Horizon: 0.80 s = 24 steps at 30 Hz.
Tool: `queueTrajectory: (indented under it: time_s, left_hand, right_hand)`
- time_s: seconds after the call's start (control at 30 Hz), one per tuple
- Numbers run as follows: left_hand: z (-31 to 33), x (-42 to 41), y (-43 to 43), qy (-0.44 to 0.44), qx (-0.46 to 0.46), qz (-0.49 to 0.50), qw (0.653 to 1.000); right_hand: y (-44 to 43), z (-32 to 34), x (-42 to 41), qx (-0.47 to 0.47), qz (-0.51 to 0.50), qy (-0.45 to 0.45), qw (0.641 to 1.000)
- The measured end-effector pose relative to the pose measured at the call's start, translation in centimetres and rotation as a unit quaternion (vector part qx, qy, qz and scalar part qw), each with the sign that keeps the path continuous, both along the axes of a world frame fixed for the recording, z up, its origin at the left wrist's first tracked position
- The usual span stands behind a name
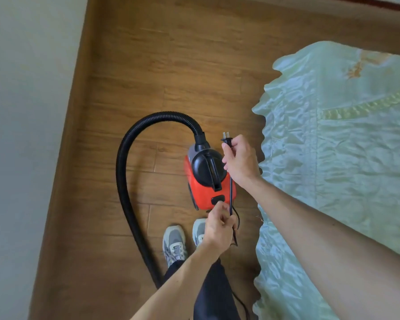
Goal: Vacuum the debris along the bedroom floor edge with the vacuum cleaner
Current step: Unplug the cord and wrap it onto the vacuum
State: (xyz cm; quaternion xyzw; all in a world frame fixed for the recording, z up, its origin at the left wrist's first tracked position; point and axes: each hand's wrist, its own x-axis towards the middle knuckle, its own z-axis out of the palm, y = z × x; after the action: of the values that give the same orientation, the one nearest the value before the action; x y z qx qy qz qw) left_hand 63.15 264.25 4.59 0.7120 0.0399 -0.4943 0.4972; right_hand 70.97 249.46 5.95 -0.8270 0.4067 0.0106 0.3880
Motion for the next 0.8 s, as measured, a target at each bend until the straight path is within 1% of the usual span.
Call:
queueTrajectory:
  time_s: [0.13,0.23,0.33,0.53,0.67,0.8]
  left_hand:
    - [-1.2,-0.3,-0.7,0.084,0.010,0.049,0.995]
    - [-2.4,-0.1,-1.2,0.097,0.020,0.067,0.993]
    - [-3.9,0.0,-1.8,0.103,0.030,0.081,0.991]
    - [-6.3,0.2,-3.3,0.126,0.047,0.105,0.985]
    - [-7.9,0.2,-3.9,0.111,0.068,0.102,0.986]
    - [-9.5,0.3,-4.4,0.101,0.074,0.116,0.985]
  right_hand:
    - [-0.2,-2.0,0.3,0.016,0.005,0.014,1.000]
    - [-0.5,-3.6,0.7,0.028,0.013,0.027,0.999]
    - [-1.0,-5.2,1.3,0.037,0.032,0.029,0.998]
    - [-2.1,-8.1,2.5,0.020,0.073,0.041,0.996]
    - [-2.5,-10.4,3.1,0.036,0.083,0.058,0.994]
    - [-2.4,-12.5,3.4,0.055,0.087,0.055,0.993]
